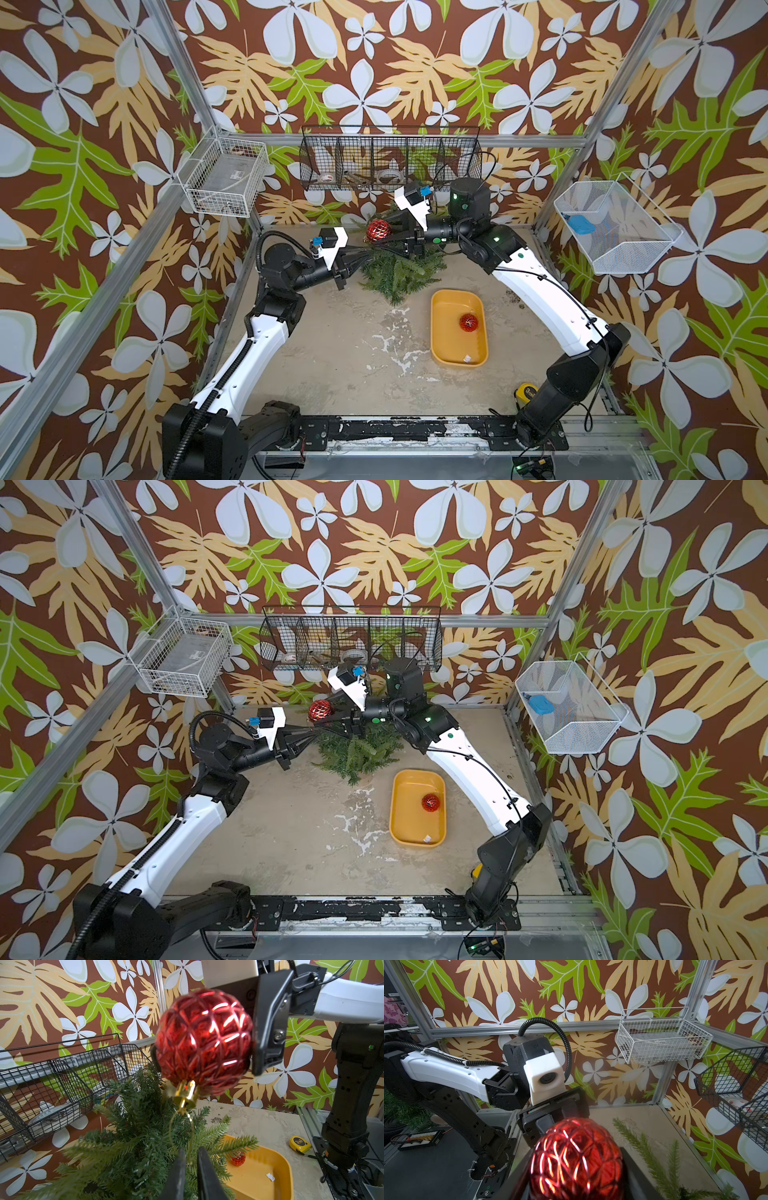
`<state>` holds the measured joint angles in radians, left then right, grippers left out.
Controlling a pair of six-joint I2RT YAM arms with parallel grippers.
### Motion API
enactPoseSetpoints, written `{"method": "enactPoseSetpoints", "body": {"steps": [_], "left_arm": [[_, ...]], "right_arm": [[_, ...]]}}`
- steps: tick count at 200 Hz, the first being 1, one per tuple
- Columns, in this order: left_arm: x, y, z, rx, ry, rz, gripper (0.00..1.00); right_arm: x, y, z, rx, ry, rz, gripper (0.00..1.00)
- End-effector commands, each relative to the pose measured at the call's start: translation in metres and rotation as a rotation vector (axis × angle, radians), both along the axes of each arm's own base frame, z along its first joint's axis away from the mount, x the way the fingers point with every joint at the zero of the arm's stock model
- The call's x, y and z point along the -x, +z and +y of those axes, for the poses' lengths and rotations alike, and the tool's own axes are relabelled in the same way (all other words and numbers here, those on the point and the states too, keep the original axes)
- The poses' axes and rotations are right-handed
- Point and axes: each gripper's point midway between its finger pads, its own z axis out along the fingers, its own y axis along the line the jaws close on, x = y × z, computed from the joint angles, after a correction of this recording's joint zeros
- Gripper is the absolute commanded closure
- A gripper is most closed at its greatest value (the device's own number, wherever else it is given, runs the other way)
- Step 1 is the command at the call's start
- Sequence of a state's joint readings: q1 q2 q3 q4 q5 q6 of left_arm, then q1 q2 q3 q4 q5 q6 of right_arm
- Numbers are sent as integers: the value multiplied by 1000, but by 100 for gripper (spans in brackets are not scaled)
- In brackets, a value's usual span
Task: Decorate the small christmas tree with ornaments
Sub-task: Hang an ornament on the christmas tree.
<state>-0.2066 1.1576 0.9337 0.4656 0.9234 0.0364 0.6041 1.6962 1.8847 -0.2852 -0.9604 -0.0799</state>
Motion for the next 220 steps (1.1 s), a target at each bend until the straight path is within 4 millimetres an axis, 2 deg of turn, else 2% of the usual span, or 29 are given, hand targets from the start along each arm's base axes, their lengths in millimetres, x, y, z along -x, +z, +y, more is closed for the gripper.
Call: {"method": "enactPoseSetpoints", "body": {"steps": [1,70,110,159,220], "left_arm": [[0,4,1,-11,15,-28,90],[-16,-12,10,-78,123,-12,98],[-22,-21,11,-101,147,15,99],[-36,-32,11,-104,165,63,100],[-40,-40,5,-102,123,104,100]], "right_arm": [[0,3,-1,-4,-14,-20,56],[-13,-11,-8,37,-114,-8,56],[-29,-24,-10,72,-186,6,56],[-40,-38,-8,96,-216,20,56],[-47,-48,-7,121,-241,36,56]]}}
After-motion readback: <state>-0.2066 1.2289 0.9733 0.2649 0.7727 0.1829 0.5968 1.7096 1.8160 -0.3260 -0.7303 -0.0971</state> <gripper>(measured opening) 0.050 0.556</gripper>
